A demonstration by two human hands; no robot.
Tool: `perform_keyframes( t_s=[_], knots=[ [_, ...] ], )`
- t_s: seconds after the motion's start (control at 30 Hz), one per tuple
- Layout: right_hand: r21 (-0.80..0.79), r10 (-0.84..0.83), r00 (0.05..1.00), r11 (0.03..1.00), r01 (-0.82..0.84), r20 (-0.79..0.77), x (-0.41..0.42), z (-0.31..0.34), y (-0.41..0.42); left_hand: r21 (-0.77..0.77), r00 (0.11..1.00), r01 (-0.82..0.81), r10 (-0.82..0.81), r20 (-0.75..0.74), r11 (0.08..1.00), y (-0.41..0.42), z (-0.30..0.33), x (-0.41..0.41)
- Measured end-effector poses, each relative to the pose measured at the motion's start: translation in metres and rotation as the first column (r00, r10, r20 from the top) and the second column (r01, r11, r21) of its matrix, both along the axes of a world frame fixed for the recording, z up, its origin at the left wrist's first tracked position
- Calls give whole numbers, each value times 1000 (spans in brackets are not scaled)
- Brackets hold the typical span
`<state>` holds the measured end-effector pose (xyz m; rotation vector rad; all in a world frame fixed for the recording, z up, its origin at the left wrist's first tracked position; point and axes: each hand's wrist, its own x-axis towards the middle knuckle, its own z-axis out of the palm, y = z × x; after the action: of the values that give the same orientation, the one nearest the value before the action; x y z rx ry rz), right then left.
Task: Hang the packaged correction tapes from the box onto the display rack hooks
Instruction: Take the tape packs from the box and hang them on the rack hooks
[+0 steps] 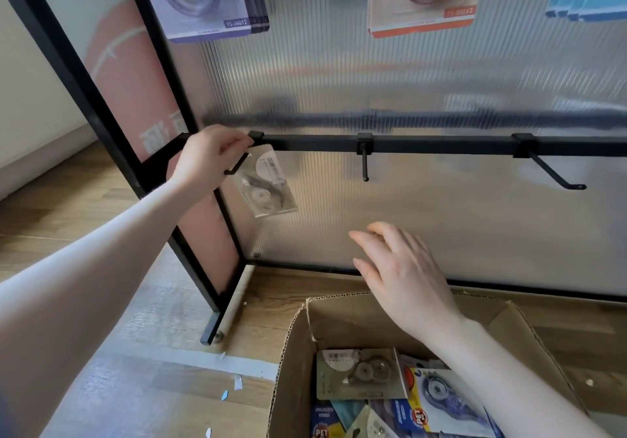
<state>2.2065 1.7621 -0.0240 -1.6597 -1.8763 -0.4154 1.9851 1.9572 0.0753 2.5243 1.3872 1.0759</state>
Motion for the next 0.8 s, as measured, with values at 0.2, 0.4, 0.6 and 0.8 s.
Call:
perform_keyframes(
  t_s=[0.2, 0.4, 0.6, 0.8],
  knots=[
    [-66, -1, 999, 998, 3, 34, 8, -10, -8, 66, 985, -80, 68, 159, 995, -37, -1, -2],
    [-201, -78, 993, 975, 95, 91, 34, -25, -22, 175, 998, 11, -23, 65, 984, -102, -30, 1],
    [-362, -94, 987, 922, 137, 134, 56, -37, -52, 27, 991, 116, -114, -71, 993, -158, -82, 35],
    [-502, -109, 976, 843, 191, 188, 75, -47, -81, -104, 933, 187, -210, -291, 977, -190, -124, 64]
  ],
)
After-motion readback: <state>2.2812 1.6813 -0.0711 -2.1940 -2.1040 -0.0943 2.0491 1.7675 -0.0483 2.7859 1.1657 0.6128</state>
